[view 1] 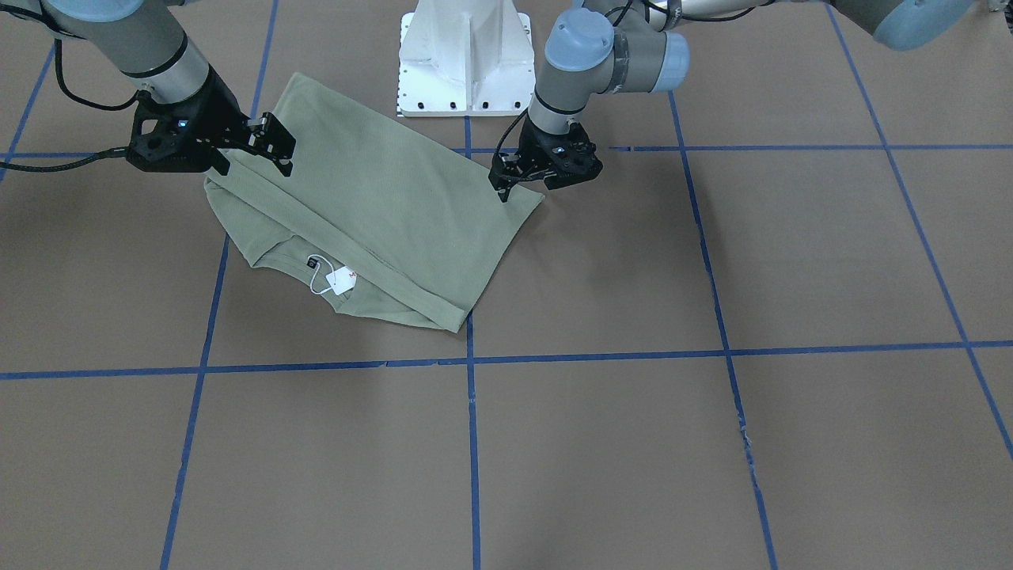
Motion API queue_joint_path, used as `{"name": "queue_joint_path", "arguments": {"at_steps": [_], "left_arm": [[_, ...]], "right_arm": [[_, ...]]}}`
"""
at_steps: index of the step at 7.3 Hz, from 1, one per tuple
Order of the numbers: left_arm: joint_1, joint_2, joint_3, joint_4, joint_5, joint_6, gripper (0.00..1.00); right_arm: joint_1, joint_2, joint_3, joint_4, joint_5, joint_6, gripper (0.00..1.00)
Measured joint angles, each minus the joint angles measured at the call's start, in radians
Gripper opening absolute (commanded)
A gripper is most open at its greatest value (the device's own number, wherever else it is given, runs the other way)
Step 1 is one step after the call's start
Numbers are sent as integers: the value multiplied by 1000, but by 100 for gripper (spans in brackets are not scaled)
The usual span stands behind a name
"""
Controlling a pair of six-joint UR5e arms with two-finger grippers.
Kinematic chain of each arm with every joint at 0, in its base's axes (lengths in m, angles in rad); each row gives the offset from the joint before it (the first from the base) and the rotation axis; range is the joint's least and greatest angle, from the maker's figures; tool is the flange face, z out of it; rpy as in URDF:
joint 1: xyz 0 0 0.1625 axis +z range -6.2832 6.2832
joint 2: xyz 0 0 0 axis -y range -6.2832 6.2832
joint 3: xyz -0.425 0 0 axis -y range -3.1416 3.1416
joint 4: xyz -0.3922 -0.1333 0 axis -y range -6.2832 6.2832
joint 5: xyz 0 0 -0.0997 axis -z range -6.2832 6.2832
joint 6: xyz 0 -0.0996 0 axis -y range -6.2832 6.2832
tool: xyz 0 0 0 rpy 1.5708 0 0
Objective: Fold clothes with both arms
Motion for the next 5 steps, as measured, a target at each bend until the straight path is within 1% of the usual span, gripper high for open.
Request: {"name": "queue_joint_path", "arguments": {"at_steps": [1, 2, 3, 4, 5], "left_arm": [[0, 0, 2, 1, 11, 4, 43], [0, -1, 2, 1, 17, 6, 22], [1, -2, 3, 1, 19, 7, 3], [1, -2, 4, 0, 21, 7, 0], [1, -3, 3, -1, 20, 8, 0]], "right_arm": [[1, 1, -1, 0, 1, 0, 100], [3, 1, -1, 0, 1, 0, 100], [4, 2, -1, 1, 1, 0, 100], [6, 2, -1, 1, 0, 0, 100], [8, 2, 0, 1, 0, 0, 100]]}}
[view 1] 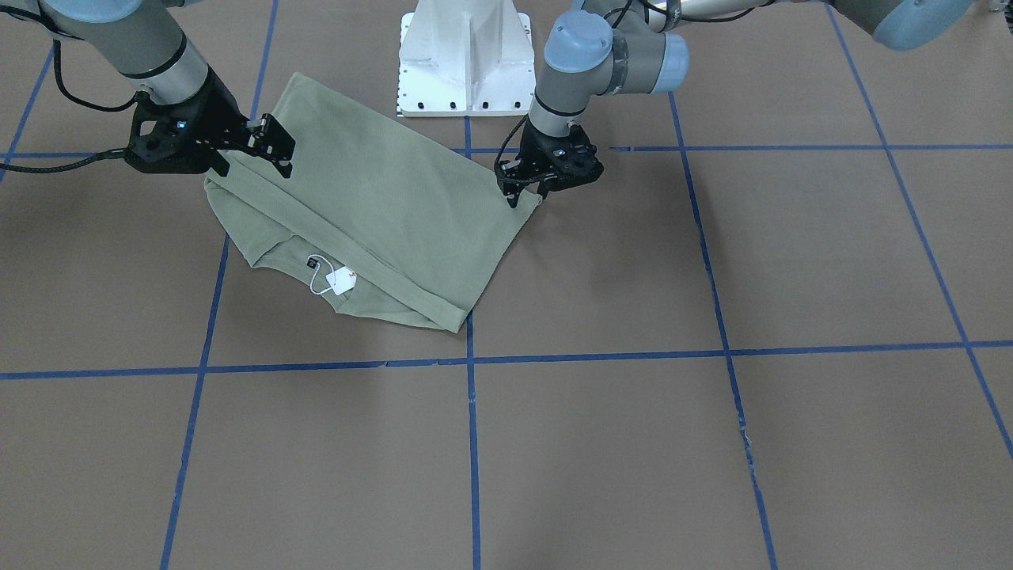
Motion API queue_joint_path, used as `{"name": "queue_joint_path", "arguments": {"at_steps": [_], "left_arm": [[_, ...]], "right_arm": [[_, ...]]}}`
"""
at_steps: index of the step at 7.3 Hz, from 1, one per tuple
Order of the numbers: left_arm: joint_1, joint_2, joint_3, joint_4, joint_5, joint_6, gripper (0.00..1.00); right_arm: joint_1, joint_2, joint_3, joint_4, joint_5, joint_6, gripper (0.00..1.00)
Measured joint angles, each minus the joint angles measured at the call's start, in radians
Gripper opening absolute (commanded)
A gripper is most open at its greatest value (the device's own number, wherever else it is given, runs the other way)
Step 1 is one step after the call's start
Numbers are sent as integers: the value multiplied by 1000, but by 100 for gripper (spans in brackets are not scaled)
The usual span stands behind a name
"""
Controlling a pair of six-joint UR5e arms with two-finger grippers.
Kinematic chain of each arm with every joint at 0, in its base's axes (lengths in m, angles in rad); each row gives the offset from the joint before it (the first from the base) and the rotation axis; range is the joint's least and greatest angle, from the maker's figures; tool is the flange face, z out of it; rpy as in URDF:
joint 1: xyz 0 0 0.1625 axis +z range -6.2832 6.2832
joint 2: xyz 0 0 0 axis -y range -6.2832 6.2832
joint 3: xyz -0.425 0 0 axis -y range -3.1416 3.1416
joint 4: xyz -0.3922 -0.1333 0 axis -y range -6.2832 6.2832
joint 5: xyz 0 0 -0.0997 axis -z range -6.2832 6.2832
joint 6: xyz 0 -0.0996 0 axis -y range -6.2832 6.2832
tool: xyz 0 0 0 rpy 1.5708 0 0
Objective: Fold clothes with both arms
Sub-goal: 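Pull the shirt edge away from the robot with the left gripper, straightening it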
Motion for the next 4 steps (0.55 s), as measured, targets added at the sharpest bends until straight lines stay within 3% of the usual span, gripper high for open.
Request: {"name": "queue_joint_path", "arguments": {"at_steps": [4], "left_arm": [[-102, -2, -2, 3, -3, 28, 0]], "right_arm": [[7, 1, 0, 0, -6, 0, 100]]}}
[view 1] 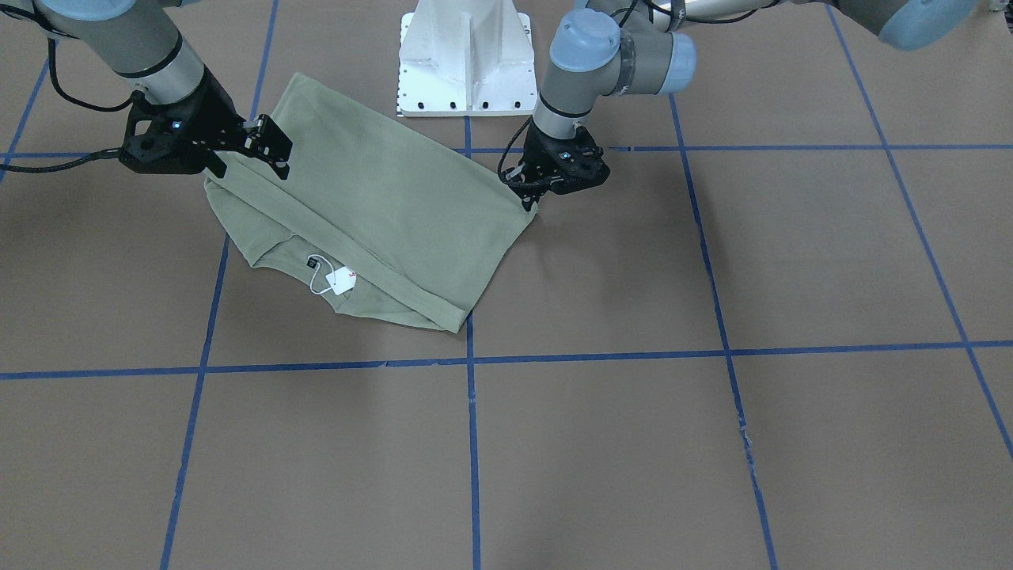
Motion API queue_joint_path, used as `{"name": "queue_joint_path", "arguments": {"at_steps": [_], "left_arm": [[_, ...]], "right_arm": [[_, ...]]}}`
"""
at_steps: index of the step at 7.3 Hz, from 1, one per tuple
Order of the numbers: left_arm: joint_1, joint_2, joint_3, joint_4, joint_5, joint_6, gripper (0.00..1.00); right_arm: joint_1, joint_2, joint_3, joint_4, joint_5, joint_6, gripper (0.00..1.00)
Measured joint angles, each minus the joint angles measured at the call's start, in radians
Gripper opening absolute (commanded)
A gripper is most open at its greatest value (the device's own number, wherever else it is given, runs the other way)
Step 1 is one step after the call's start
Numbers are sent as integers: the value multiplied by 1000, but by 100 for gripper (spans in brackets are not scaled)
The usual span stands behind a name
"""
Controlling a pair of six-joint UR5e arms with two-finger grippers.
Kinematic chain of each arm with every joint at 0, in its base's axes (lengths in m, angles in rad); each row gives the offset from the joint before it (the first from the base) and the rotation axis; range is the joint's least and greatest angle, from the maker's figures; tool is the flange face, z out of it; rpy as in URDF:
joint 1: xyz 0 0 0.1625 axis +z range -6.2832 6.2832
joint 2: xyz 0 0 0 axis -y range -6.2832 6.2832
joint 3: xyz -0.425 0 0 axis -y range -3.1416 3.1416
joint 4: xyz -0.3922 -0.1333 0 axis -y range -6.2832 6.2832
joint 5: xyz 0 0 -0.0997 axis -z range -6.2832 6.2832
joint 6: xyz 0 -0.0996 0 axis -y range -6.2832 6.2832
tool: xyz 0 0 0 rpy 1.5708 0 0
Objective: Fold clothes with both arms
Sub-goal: 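Pull the shirt edge away from the robot with the left gripper, straightening it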
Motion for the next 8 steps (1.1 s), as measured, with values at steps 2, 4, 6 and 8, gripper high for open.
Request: {"name": "queue_joint_path", "arguments": {"at_steps": [2, 4, 6, 8], "left_arm": [[-95, -12, 48, -17, 0, 72, 0], [-181, -69, 174, -116, 0, 124, 0], [-258, -172, 390, -288, 0, 198, 0], [-303, -297, 602, -429, 8, 281, 0]], "right_arm": [[3, 1, 0, 0, -1, 1, 100], [4, 5, -1, 1, -3, 1, 100], [3, 8, -2, 2, -6, 1, 100], [3, 9, -1, 2, -6, 1, 100]]}}
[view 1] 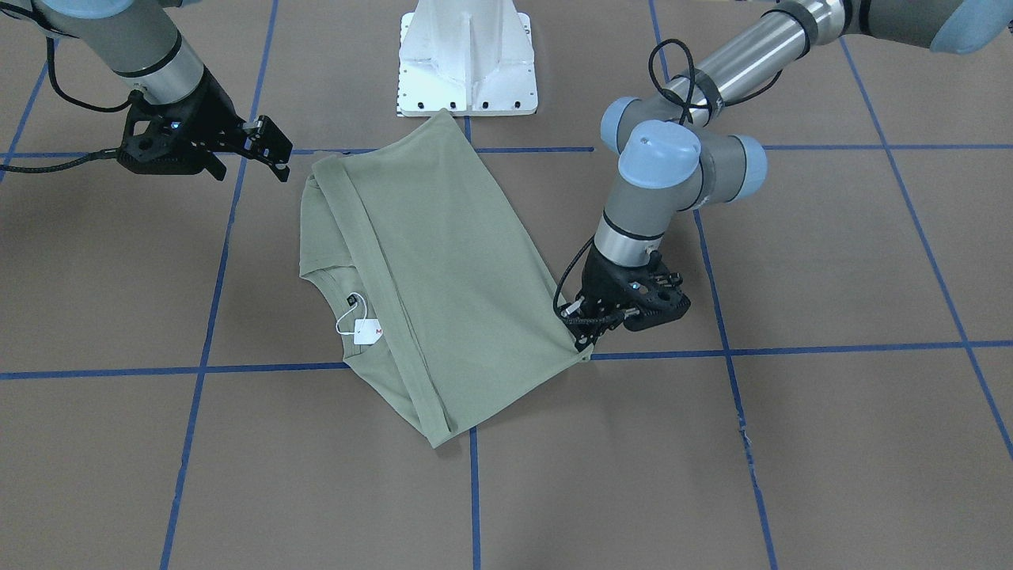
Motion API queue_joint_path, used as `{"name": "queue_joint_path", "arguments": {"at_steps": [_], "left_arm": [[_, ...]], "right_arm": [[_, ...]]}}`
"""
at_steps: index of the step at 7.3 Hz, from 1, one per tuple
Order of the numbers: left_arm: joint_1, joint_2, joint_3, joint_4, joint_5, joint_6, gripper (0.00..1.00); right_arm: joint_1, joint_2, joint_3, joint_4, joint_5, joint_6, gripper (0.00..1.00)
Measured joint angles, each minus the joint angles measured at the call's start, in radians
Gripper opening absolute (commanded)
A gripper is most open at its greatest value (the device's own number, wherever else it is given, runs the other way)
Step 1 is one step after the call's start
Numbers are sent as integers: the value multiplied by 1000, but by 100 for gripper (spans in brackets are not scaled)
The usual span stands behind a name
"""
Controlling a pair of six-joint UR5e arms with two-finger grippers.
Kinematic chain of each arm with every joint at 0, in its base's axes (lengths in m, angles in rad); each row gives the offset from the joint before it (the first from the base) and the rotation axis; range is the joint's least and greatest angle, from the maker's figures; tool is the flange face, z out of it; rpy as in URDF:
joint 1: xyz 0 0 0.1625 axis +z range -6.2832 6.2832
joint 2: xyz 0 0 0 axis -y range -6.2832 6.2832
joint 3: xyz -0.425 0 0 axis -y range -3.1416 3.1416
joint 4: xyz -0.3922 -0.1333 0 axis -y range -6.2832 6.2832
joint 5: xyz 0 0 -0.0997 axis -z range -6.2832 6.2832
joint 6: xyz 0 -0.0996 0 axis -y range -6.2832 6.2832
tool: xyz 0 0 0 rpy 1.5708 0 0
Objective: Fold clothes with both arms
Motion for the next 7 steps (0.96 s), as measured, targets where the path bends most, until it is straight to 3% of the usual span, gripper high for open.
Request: {"name": "queue_joint_path", "arguments": {"at_steps": [2, 3, 7], "left_arm": [[-8, -124, 176, -84, 42, 26, 0], [-8, -157, 225, -114, 54, 29, 99], [-20, -165, 259, -141, 56, 120, 100]], "right_arm": [[0, -1, -3, 11, -1, -1, 100], [-1, -1, -7, 21, -1, -1, 100], [-21, 17, -21, 24, -63, -8, 100]]}}
